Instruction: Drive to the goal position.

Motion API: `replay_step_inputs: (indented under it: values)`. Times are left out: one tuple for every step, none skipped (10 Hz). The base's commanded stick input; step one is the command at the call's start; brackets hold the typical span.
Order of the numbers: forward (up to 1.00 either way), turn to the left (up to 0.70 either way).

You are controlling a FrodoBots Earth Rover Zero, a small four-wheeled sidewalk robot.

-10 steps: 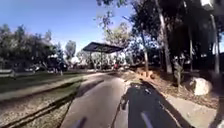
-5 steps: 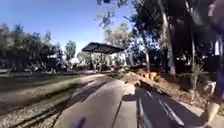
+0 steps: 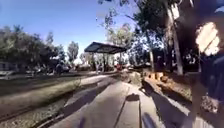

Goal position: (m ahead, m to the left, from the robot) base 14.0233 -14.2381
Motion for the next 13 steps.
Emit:
replay_step_inputs:
  values:
    - [0.98, 0.31]
    - [0.98, 0.14]
    - [0.98, 0.30]
    - [0.97, 0.37]
    - [0.97, 0.12]
    - [0.97, 0.00]
    - [0.97, 0.00]
    - [0.97, 0.00]
    - [0.97, 0.00]
    - [0.97, 0.00]
    - [0.97, 0.00]
    - [0.97, 0.00]
    - [0.97, 0.00]
